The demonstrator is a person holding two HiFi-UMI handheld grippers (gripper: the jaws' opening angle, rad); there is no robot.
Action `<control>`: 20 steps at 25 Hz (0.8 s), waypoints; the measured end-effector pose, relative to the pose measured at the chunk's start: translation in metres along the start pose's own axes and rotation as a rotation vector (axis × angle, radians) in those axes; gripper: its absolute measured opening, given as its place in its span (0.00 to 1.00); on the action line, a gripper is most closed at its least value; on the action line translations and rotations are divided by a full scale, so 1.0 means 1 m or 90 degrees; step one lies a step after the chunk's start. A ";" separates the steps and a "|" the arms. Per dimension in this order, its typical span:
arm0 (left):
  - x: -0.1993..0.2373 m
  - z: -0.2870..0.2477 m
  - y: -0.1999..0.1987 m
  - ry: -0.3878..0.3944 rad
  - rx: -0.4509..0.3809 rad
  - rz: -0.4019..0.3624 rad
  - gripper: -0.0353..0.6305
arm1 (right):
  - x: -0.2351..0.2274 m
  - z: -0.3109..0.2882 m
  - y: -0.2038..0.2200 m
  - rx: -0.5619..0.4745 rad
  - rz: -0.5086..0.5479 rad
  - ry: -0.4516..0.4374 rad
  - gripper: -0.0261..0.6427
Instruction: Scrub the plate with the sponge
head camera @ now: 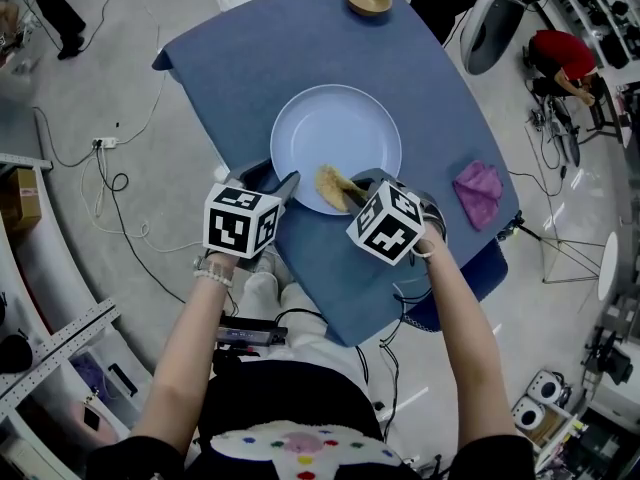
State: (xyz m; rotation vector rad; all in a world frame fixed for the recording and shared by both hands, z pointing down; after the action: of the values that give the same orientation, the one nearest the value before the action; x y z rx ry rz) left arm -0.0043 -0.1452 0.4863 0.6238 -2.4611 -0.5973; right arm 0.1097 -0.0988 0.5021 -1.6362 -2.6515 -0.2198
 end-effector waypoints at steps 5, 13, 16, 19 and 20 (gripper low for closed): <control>-0.002 0.001 -0.001 0.006 -0.004 0.006 0.38 | 0.012 -0.001 -0.023 -0.027 0.021 -0.018 0.10; -0.002 0.005 -0.001 0.011 -0.017 0.023 0.38 | 0.012 -0.005 -0.058 -0.068 0.025 -0.020 0.11; -0.003 0.006 0.000 0.008 -0.021 0.028 0.38 | 0.006 -0.006 -0.069 -0.073 0.031 -0.014 0.11; -0.004 0.004 0.000 0.004 -0.020 0.027 0.38 | -0.005 -0.007 -0.078 -0.080 0.022 -0.001 0.11; -0.004 0.004 0.000 0.003 -0.019 0.026 0.37 | -0.009 -0.008 -0.081 -0.083 0.017 0.005 0.11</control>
State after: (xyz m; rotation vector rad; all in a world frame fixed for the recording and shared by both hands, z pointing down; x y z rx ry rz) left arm -0.0038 -0.1423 0.4820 0.5604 -2.4503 -0.6147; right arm 0.0414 -0.1435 0.5004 -1.7019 -2.6601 -0.4061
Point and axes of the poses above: the fingertips, and each gripper's own axes: z backward along the fingers, x to its left, y out of its underside, the point moved 1 cm from there along z, backward along the fingers, and after that the axes turned 14 degrees about x, right-handed, at the moved point
